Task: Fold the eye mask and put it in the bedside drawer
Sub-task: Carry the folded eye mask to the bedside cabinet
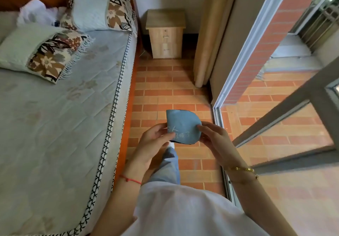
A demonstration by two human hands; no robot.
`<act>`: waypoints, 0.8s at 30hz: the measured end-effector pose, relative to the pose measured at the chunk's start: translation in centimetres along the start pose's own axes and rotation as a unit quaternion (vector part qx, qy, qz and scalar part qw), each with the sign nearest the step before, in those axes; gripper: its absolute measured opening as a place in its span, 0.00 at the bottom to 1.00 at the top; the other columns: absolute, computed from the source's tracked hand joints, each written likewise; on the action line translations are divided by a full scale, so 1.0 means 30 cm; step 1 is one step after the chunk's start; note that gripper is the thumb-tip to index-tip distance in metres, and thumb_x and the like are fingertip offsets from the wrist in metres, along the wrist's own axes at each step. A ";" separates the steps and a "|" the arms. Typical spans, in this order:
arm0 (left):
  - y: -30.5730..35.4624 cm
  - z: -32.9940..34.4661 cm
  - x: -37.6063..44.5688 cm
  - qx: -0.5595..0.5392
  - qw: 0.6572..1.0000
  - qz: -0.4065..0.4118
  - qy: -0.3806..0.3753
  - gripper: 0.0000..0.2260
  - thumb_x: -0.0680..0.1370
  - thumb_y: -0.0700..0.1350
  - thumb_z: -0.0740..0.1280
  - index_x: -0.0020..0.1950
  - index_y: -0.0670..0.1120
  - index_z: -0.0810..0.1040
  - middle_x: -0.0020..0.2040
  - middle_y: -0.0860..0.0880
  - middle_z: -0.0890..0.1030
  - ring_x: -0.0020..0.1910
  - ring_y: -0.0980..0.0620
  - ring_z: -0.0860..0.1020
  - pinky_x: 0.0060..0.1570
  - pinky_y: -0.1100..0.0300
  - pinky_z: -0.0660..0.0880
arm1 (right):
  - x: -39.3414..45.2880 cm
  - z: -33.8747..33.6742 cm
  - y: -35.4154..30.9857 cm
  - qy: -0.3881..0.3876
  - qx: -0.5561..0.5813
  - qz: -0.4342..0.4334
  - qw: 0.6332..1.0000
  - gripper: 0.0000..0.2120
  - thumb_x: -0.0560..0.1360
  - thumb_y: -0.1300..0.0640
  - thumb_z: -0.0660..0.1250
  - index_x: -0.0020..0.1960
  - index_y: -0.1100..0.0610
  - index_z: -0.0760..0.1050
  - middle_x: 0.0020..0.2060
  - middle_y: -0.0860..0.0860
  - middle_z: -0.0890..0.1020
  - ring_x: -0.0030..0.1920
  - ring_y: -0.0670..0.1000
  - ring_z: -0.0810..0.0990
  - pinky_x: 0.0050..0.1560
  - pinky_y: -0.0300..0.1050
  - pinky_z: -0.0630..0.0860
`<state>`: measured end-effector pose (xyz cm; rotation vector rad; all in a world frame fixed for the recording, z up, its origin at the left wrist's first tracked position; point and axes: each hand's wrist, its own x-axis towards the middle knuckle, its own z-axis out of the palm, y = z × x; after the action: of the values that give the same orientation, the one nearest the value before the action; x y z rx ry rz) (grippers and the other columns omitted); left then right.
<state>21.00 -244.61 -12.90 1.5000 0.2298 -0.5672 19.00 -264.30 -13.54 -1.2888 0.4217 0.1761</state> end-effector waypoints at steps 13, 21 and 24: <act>0.508 -0.096 0.785 0.011 0.999 0.030 0.006 0.12 0.75 0.41 0.70 0.58 0.50 0.79 0.51 0.51 0.85 0.44 0.56 0.79 0.50 0.57 0.75 | 0.867 0.128 -0.409 -0.013 0.002 0.001 1.000 0.06 0.76 0.63 0.65 0.48 0.60 0.81 0.40 0.50 0.84 0.41 0.46 0.82 0.42 0.39 0.79; 0.711 -0.077 1.178 0.045 0.999 0.014 0.006 0.14 0.74 0.45 0.71 0.59 0.52 0.79 0.53 0.54 0.85 0.55 0.54 0.81 0.57 0.55 0.77 | 1.257 0.106 -0.592 0.011 0.001 0.012 1.000 0.07 0.77 0.62 0.65 0.51 0.63 0.79 0.46 0.56 0.83 0.46 0.51 0.82 0.43 0.38 0.80; 0.779 -0.045 1.337 0.043 0.999 0.016 0.008 0.14 0.74 0.45 0.71 0.59 0.51 0.79 0.53 0.52 0.85 0.56 0.50 0.81 0.58 0.52 0.76 | 1.417 0.070 -0.656 0.011 0.011 0.019 1.000 0.06 0.76 0.62 0.65 0.49 0.62 0.80 0.45 0.55 0.84 0.45 0.50 0.83 0.43 0.38 0.79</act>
<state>66.76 -252.44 -11.94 1.5896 0.1955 -0.5469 65.20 -272.26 -12.49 -1.2635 0.4662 0.1885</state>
